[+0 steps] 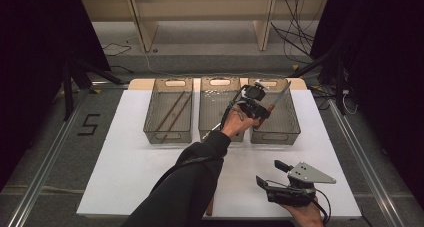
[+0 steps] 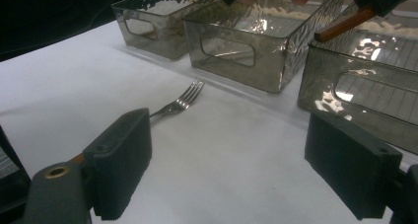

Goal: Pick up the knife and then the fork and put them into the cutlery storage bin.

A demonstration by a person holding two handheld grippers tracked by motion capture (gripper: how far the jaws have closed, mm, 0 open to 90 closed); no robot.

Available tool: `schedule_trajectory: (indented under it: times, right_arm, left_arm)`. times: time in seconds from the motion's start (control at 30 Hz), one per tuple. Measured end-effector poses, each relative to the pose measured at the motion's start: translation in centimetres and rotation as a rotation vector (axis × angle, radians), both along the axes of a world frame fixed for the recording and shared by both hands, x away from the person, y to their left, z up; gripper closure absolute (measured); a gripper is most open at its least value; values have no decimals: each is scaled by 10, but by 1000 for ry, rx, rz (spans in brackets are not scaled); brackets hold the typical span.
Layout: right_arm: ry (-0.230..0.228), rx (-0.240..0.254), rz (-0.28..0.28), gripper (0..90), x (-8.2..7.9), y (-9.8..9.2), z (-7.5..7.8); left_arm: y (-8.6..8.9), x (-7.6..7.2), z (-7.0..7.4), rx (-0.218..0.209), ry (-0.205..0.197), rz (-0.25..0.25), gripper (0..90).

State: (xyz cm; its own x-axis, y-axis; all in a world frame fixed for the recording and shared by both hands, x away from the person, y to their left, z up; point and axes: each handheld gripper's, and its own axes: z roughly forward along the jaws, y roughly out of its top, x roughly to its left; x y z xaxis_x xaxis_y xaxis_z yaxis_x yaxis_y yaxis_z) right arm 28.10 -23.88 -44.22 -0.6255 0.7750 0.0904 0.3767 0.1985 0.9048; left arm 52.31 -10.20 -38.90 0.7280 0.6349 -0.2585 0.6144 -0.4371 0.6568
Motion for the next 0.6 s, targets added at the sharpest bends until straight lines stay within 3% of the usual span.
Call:
schedule_trajectory:
  times: [0.23, 0.43, 0.5, 0.6]
  right_arm:
    - [1, 0, 1, 188, 0, 0, 0]
    - [0, -3, 1, 188, 0, 0, 0]
    - [-1, 0, 1, 188, 0, 0, 0]
    - [2, -4, 1, 187, 0, 0, 0]
  left_arm:
    - [-2, 0, -3, 1, 10, 0, 756]
    - [-6, 1, -8, 35, 47, 11, 742]
    - [-7, -2, -6, 46, 16, 15, 639]
    - [-7, -3, 0, 24, 7, 18, 489]
